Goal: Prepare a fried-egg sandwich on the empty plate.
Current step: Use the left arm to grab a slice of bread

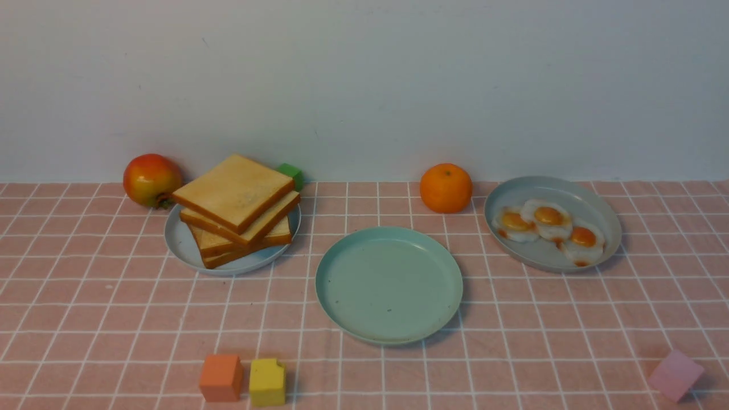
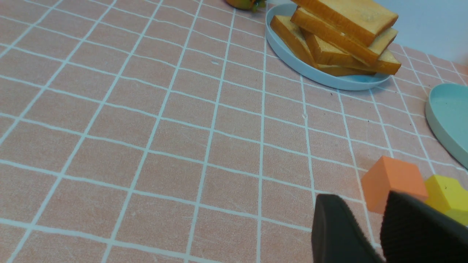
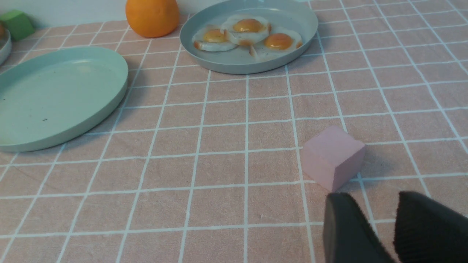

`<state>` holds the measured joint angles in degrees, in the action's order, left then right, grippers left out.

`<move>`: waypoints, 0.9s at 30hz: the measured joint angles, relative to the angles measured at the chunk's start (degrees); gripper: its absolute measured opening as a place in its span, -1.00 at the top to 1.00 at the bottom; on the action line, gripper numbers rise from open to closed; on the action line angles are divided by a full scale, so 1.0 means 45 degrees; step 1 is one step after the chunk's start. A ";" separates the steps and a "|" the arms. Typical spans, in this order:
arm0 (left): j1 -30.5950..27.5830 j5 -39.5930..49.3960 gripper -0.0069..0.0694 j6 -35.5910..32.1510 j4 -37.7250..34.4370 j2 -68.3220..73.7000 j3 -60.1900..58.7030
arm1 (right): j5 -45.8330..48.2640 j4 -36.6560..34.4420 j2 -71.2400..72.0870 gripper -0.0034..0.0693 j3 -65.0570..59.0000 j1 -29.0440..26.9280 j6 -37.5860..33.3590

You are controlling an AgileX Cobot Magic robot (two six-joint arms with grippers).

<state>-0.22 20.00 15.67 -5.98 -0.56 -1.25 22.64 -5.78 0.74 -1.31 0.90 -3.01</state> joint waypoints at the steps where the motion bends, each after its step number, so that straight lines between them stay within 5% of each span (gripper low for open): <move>1: 0.0000 0.0000 0.19 0.0000 0.0000 0.0000 0.0000 | 0.0000 0.0000 0.0000 0.25 0.0000 0.0000 0.0000; 8: 0.0000 -0.0226 0.19 0.0114 -0.0245 0.0000 -0.0012 | 0.0000 0.0000 0.0000 0.25 0.0000 0.0000 0.0000; 17: 0.0000 -0.2175 0.19 0.2323 -0.6253 0.0000 -0.0080 | 0.0000 0.0000 0.0000 0.25 0.0000 0.0000 0.0000; 23: 0.0000 -0.2918 0.20 0.2088 -0.7845 0.0000 -0.0019 | 0.0000 0.0000 0.0000 0.25 0.0000 0.0000 0.0000; 27: 0.0000 -0.1425 0.51 0.0524 -0.7876 0.0135 0.1278 | 0.0000 0.0000 0.0000 0.25 0.0000 0.0000 0.0000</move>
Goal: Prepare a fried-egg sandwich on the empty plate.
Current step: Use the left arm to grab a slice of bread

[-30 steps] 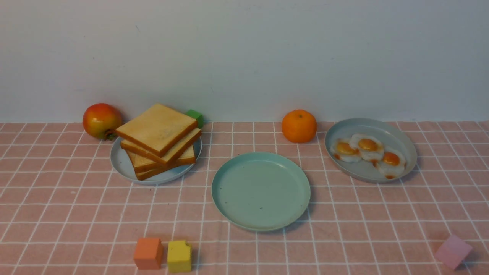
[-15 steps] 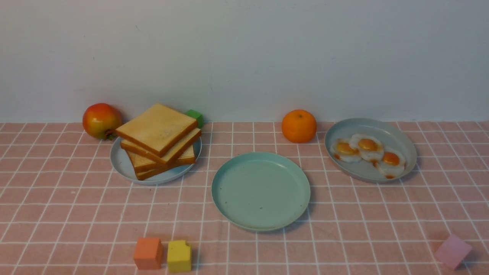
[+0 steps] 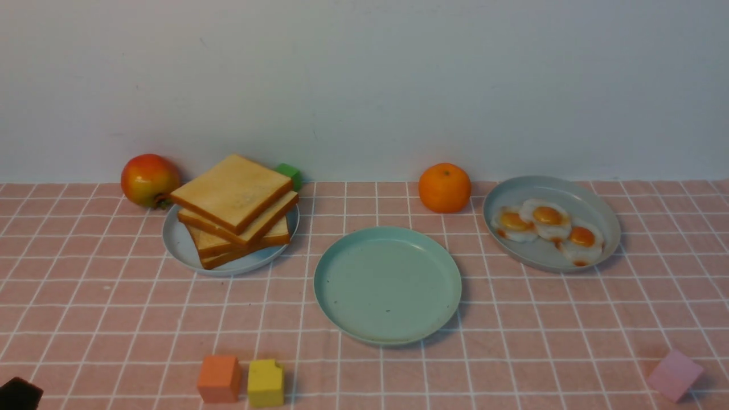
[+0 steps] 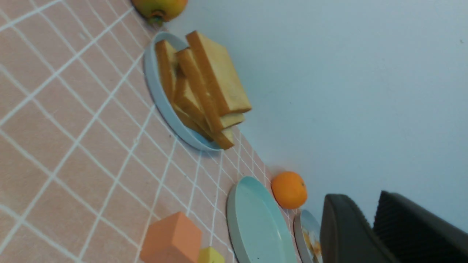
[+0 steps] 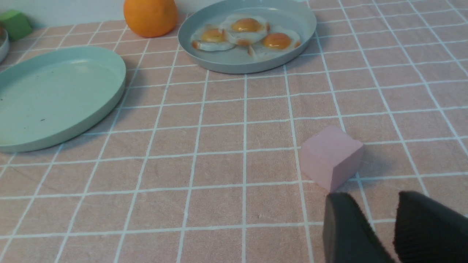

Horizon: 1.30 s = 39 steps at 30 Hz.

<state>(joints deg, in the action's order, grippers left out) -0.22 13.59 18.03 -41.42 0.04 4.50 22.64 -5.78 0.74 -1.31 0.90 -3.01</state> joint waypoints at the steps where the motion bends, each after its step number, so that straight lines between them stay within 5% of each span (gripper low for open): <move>1: 0.0000 0.0276 0.60 -0.0505 0.0000 0.0201 0.0394 | 0.0000 0.0000 0.0000 0.25 0.0000 0.0000 0.0000; 4: 0.0281 0.1150 0.79 -0.2609 0.0000 0.1507 0.2000 | 0.0000 0.0000 0.0000 0.25 0.0000 0.0000 0.0000; 10: 0.1944 0.4042 0.79 -0.4833 0.0307 0.4513 0.4749 | 0.0000 0.0000 0.0000 0.25 0.0000 0.0000 0.0000; 15: 0.2568 0.7337 0.79 -0.5148 0.1397 0.7975 0.7334 | -0.0109 -0.0497 0.0000 0.25 0.0000 0.0000 0.0199; 22: 0.2638 0.8763 0.79 -0.5444 0.1727 1.0300 0.9740 | -0.2060 -0.6062 0.0000 0.25 -0.0059 0.0000 0.2665; 28: 0.3898 0.9099 0.79 -0.5328 0.2132 1.0438 0.9876 | -0.3170 -0.8217 0.0000 0.25 -0.0059 0.0000 0.2933; 33: 0.4565 0.8317 0.79 -0.4331 0.2752 1.1462 0.9980 | -0.0196 -0.8579 -0.0237 0.33 0.1788 0.0487 0.1399; 39: 0.4568 0.8066 0.79 -0.4166 0.4458 1.5015 1.1870 | 0.6557 -0.6515 -0.3366 0.80 0.7364 0.0926 -0.1857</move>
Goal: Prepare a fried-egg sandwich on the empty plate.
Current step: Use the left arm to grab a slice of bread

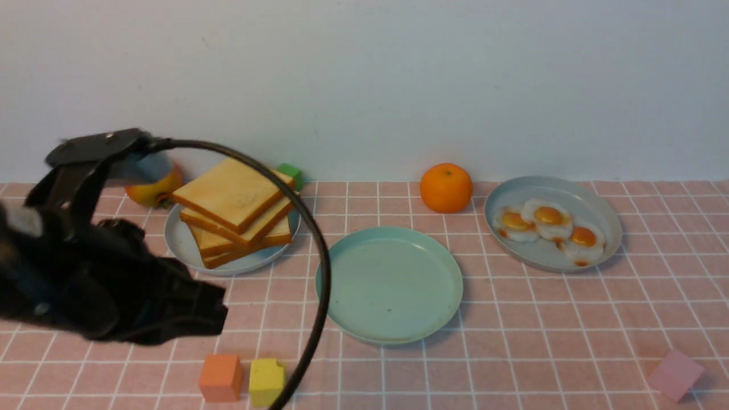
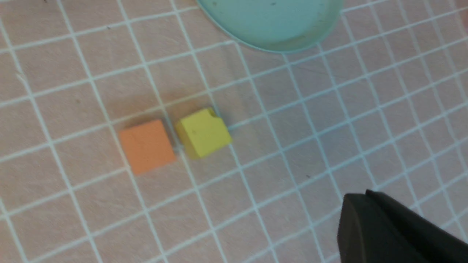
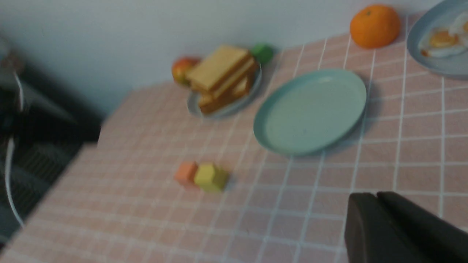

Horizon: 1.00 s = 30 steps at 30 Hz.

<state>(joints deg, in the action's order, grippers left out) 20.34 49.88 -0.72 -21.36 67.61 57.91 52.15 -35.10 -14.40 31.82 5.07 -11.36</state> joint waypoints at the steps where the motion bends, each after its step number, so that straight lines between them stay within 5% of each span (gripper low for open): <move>1: 0.0000 -0.0011 0.79 0.0024 0.0324 0.0684 0.0400 | 0.0753 0.0316 -0.0490 0.85 0.0712 0.0092 -0.0114; 10: 0.0657 0.0912 0.79 0.1220 0.3119 0.5510 0.4986 | 0.3847 0.4065 -0.3679 0.89 0.5601 0.3219 0.0346; 20: -0.0678 0.1309 0.78 0.2487 0.4535 1.0082 1.0015 | 0.3482 0.4862 -0.4536 0.87 0.6345 0.4143 0.0492; 23: -0.1027 0.1452 0.67 0.2432 0.4563 1.0961 1.0964 | 0.3390 0.4862 -0.4536 0.87 0.6359 0.4143 0.0492; 30: -0.1327 0.1410 -0.05 -0.0002 0.4746 1.2751 1.2199 | 0.3254 0.4849 -0.4536 0.87 0.6359 0.4143 0.0529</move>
<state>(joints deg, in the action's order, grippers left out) 14.36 56.22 -0.73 0.00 124.99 112.81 66.79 -13.28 -34.82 60.44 23.72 -8.98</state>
